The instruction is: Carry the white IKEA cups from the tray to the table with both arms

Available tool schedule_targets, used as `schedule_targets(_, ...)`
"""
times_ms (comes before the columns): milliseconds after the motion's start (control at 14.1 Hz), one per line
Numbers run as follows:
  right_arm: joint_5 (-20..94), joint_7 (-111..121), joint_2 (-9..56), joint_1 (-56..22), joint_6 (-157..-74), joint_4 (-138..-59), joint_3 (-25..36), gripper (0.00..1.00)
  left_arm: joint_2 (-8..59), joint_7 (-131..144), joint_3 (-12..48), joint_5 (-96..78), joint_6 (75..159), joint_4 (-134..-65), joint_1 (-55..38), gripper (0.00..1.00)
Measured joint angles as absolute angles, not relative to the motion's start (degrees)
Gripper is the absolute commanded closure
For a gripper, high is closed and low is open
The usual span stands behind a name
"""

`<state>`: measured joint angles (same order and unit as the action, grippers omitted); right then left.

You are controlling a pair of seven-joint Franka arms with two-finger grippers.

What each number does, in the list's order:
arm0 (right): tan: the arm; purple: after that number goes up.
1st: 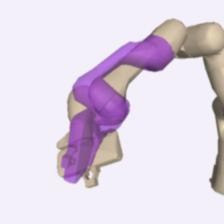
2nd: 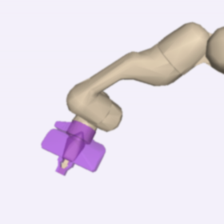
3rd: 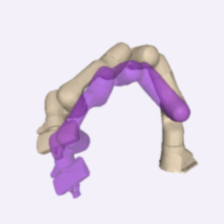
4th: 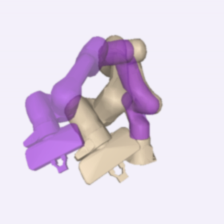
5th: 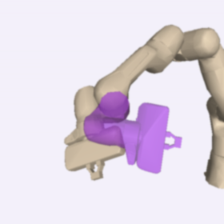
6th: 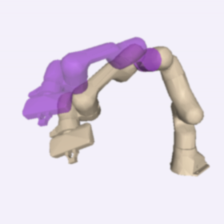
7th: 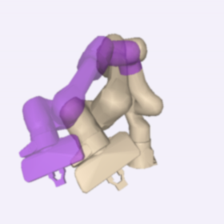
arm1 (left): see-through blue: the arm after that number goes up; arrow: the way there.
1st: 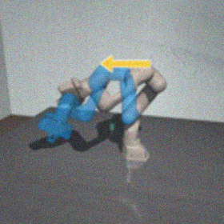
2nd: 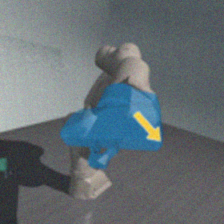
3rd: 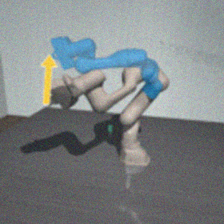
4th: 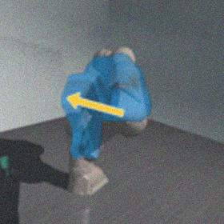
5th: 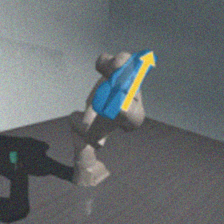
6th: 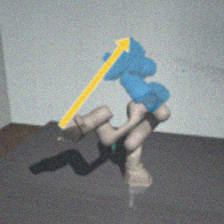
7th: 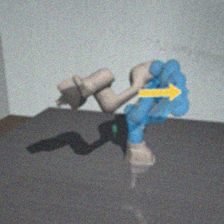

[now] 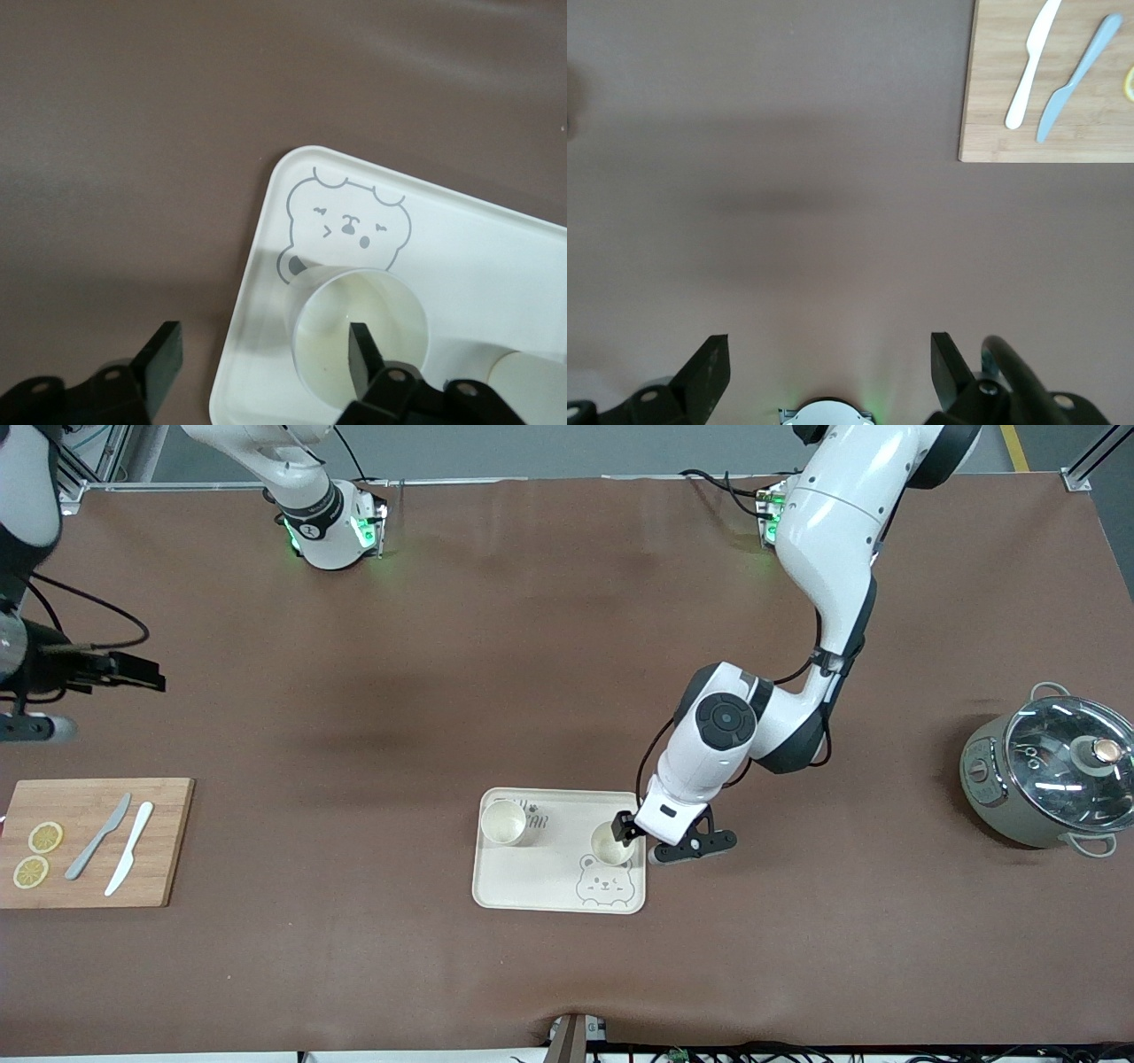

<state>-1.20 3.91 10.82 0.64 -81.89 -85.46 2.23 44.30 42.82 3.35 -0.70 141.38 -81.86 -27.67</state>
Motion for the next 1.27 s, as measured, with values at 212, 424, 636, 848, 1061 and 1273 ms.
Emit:
schedule_targets(212, -1.27, 3.92, 13.50, 0.66, -83.30, -85.42, 2.23, 0.00, 46.94, 42.82, 3.39, -0.70, 142.83, -80.73, -27.85, 0.44)
schedule_targets(424, -1.23, 3.90, 15.10, 0.67, -85.60, -85.42, 2.22, 0.00, 48.96, 42.89, 3.46, -0.70, 143.89, -79.56, -28.31, 0.77)
schedule_targets(636, 0.22, 1.07, 16.89, 0.43, -86.67, -85.43, 2.07, 0.00, 49.27, 42.95, 3.46, -0.70, 144.06, -78.97, -28.37, 1.00)
schedule_targets(848, 6.93, -5.43, 19.28, 0.06, -88.82, -85.43, 1.88, 0.00, 49.00, 42.95, 3.38, -0.70, 144.08, -77.95, -28.06, 1.00)
schedule_targets(1061, 8.79, -14.37, 21.59, -2.09, -93.39, -85.45, 1.59, 0.00, 46.22, 42.94, 3.26, -0.70, 143.28, -77.89, -25.98, 1.00)
schedule_targets(1273, 8.93, -26.43, 24.82, -7.17, -100.97, -85.50, 1.23, 0.00, 41.53, 41.83, 3.14, -0.70, 139.49, -79.32, -23.02, 1.00)
